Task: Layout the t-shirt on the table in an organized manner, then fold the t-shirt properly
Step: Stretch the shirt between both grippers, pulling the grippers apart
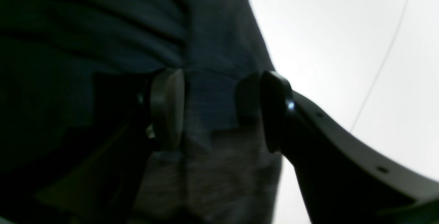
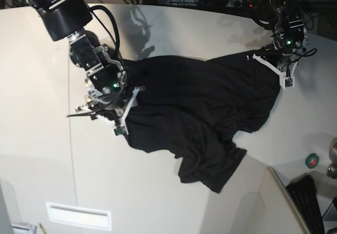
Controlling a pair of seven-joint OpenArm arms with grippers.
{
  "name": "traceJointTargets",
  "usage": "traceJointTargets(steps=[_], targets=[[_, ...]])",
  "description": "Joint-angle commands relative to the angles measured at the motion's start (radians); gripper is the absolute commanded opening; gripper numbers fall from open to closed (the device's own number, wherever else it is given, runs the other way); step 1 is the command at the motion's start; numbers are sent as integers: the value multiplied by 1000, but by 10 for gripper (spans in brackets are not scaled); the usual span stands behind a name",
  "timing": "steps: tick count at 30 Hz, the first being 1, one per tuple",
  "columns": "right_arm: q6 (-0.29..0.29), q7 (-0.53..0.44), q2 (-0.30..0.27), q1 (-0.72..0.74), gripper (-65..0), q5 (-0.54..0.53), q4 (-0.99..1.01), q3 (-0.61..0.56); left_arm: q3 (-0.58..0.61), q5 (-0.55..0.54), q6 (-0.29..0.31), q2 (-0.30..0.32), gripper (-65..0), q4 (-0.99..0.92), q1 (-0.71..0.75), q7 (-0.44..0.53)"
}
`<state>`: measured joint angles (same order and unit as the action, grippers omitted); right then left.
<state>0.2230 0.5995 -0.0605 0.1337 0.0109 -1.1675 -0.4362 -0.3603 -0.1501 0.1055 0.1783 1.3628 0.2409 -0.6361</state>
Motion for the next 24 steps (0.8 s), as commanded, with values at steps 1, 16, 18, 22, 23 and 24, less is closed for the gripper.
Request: traceJointTargets(steps=[1, 16, 18, 22, 23, 24], targets=[[8, -19, -5, 24, -317, 18, -6, 26, -3, 4, 3, 7, -650, -1, 2, -27], [-9, -11, -15, -32, -650, 16, -102, 195, -1, 5, 3, 91, -650, -145, -114, -27], [-70, -11, -15, -44, -650, 16, -142, 248, -1, 5, 3, 109, -650, -164, -133, -27], [-199, 10, -15, -27, -650, 19, -133, 389, -1, 5, 3, 122, -650, -178, -154, -27], [-213, 10, -15, -19, -650, 19, -113, 416, 4, 5, 3, 123, -650, -171, -154, -27], [-222, 10, -15, -6, -650, 21, -93, 440, 5, 5, 3, 123, -650, -168, -156, -27]])
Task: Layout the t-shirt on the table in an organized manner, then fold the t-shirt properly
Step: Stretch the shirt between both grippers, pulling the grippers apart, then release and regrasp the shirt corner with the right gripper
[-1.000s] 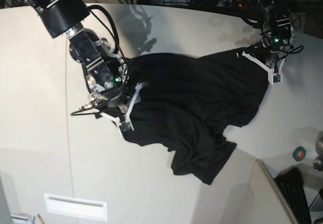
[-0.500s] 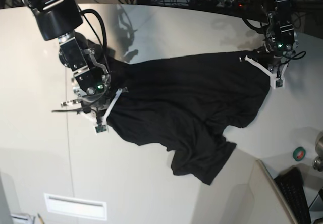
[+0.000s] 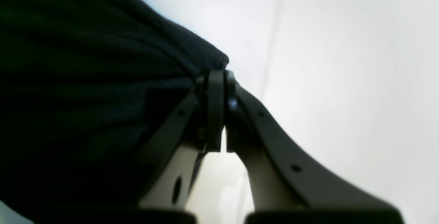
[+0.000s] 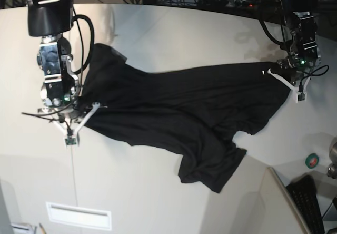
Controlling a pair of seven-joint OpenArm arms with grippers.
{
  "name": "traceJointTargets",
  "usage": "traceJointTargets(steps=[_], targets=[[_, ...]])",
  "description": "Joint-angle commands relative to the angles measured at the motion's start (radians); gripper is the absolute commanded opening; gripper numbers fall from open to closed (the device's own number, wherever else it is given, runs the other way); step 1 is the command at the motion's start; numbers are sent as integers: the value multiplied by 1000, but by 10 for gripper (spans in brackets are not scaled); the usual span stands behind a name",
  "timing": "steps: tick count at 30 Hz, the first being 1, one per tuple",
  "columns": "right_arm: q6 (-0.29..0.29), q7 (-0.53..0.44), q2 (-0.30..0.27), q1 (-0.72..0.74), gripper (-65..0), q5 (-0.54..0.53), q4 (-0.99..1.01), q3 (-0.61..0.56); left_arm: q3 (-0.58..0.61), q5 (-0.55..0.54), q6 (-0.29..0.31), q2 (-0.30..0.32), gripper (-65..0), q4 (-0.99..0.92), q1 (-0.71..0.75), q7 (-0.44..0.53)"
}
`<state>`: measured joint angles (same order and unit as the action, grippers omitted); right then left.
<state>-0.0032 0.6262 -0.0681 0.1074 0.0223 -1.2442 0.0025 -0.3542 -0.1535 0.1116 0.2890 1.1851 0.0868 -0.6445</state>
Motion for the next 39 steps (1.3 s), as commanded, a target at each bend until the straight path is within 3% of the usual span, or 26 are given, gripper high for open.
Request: traceJointTargets(steps=[1, 6, 9, 12, 14, 17, 21, 23, 25, 29, 32, 34, 36, 39], targets=[[-8, -16, -8, 33, -650, 9, 8, 31, -1, 9, -3, 13, -650, 11, -2, -19], [-142, 60, -34, 42, -650, 5, 45, 96, 4, -1, -3, 3, -650, 85, 18, -27], [-189, 116, -34, 15, -650, 5, 2, 95, -7, -2, -3, -7, -650, 163, 60, -28], [-191, 120, -32, -50, -477, 5, -145, 95, -24, -5, -3, -18, -650, 269, 123, -30], [-192, 123, -32, -111, -432, 8, -285, 87, -53, -28, -3, -35, -650, 356, 179, -30], [-199, 123, -32, -208, -435, 8, -454, 34, -87, -149, -3, -47, -650, 493, 276, -108], [-199, 116, -32, -262, -443, 8, -483, -97, -93, -294, -3, -47, -650, 554, 365, -156], [-199, 110, -29, -265, -519, 8, -444, -155, -95, -334, -3, -47, -650, 550, 387, -156], [-199, 77, -28, -269, -650, 6, -412, -197, -125, -383, -3, -57, -650, 550, 411, -157], [-194, 24, -26, -298, -650, 6, -397, -226, -273, -535, -3, -112, -650, 548, 445, -157], [-194, 21, -26, -305, -650, 6, -395, -226, -332, -608, -3, -129, -425, 502, 446, -157], [-194, 21, -26, -306, -650, 6, -395, -226, -343, -637, -3, -129, -309, 453, 439, -157], [-194, 21, -26, -306, -650, 8, -395, -223, -346, -688, -2, -130, -234, 399, 416, -157], [-194, 21, -28, -311, -650, 8, -395, -221, -351, -788, -2, -129, -181, 313, 383, -157]])
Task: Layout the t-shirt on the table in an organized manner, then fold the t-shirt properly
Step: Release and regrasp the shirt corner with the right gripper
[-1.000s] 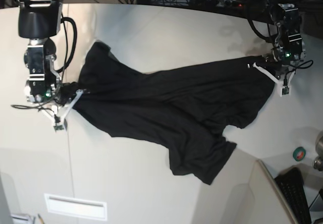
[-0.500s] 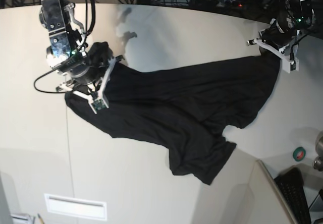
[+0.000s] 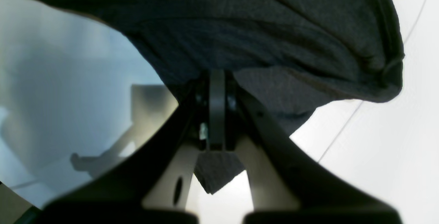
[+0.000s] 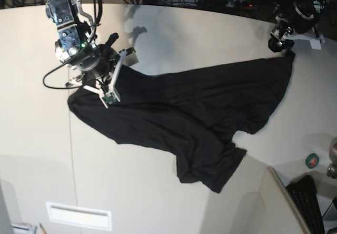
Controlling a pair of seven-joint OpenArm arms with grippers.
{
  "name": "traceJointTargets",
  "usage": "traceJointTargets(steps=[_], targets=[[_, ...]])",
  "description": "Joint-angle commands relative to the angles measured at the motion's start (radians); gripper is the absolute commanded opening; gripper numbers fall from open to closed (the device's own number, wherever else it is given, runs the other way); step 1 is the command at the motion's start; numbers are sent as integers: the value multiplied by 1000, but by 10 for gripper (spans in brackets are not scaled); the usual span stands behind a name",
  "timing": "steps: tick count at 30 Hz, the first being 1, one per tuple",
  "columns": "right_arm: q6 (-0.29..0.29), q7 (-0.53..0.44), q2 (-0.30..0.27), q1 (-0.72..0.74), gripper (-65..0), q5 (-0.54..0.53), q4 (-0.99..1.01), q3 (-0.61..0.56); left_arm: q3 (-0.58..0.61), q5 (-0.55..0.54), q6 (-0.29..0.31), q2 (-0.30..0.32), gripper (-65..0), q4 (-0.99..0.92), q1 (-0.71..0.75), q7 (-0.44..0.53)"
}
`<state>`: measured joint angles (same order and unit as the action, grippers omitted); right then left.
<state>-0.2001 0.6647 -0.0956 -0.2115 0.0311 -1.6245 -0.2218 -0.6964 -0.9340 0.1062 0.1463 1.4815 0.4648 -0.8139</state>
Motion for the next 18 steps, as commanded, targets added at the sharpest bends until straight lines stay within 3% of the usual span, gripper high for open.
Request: traceJointTargets(steps=[1, 12, 15, 18], targets=[[3, -18, 0, 8, -650, -1, -15, 3, -10, -43, 3, 16, -178, -6, -7, 12], [3, -23, -8, -18, -650, -1, -16, 15, -9, -79, 3, 14, -179, -212, -185, 12], [-2, -30, 23, -38, -650, -15, -26, 120, -9, -79, 3, 14, -179, -276, -220, 29], [-3, -72, 53, -45, -650, -89, -26, 256, -1, -78, 3, 14, -181, -298, -226, 110]])
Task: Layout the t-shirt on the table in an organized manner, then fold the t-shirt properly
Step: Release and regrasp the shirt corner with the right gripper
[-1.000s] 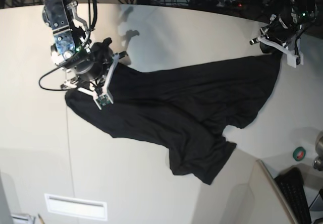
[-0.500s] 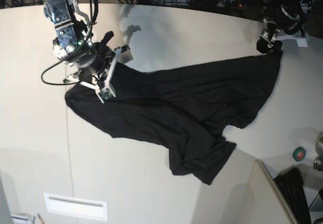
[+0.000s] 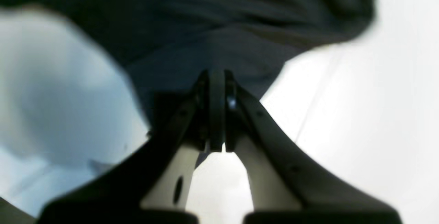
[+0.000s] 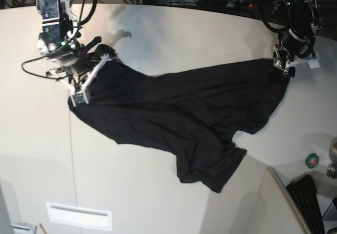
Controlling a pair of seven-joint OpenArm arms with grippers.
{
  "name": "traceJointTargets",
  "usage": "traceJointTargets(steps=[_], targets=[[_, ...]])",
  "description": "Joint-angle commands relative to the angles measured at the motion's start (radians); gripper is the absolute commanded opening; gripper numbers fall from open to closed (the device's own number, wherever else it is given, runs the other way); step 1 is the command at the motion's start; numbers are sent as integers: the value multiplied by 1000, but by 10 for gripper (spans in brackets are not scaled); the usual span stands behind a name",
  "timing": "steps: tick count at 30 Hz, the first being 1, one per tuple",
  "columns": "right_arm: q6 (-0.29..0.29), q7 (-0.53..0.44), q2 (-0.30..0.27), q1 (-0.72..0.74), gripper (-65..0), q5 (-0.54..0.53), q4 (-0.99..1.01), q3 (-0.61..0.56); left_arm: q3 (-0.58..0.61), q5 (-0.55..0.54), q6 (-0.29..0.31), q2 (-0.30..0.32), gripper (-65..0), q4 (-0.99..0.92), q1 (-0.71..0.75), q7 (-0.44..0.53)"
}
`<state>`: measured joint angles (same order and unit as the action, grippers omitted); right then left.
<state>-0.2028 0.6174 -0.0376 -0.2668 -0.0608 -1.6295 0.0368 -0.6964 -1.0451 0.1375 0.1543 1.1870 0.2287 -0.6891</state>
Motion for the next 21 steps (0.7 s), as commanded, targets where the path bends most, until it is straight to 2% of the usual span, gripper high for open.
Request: traceJointTargets(steps=[1, 3, 6, 8, 9, 11, 14, 15, 18, 19, 21], targets=[[-1, -24, -5, 8, -650, -18, -19, 25, 1, 33, -28, 6, -183, -5, 10, 1], [-1, -24, -9, 8, -650, -46, -19, 56, 2, 33, -28, 9, -239, -8, 10, 6], [-1, -23, -9, 10, -425, -50, -19, 76, 2, 67, -28, 9, -453, -3, 7, 7], [4, -23, -3, 11, -335, -50, -19, 73, 2, 104, -28, 8, -607, -2, -10, 7], [7, -23, 0, 14, -326, -49, -19, 73, 2, 122, -28, 6, -650, -3, -18, 7], [44, -20, 18, 37, -326, -49, -18, 73, 2, 141, -28, 4, -650, -5, -21, 7], [194, 65, 43, 67, -326, -47, -21, 56, 2, 141, -28, 4, -650, -2, -32, 7], [219, 91, 43, 74, -326, -50, -28, 18, 2, 141, -28, 4, -650, 0, -33, 7], [233, 117, 41, 77, -326, -49, -42, -77, 2, 141, -28, 4, -650, 1, -33, 7], [254, 117, 43, 79, -326, -49, -38, -97, 2, 141, -28, 4, -650, 1, -33, 7], [337, 117, 43, 96, -326, -49, -16, -136, 2, 142, -28, 4, -650, 1, -30, 7]])
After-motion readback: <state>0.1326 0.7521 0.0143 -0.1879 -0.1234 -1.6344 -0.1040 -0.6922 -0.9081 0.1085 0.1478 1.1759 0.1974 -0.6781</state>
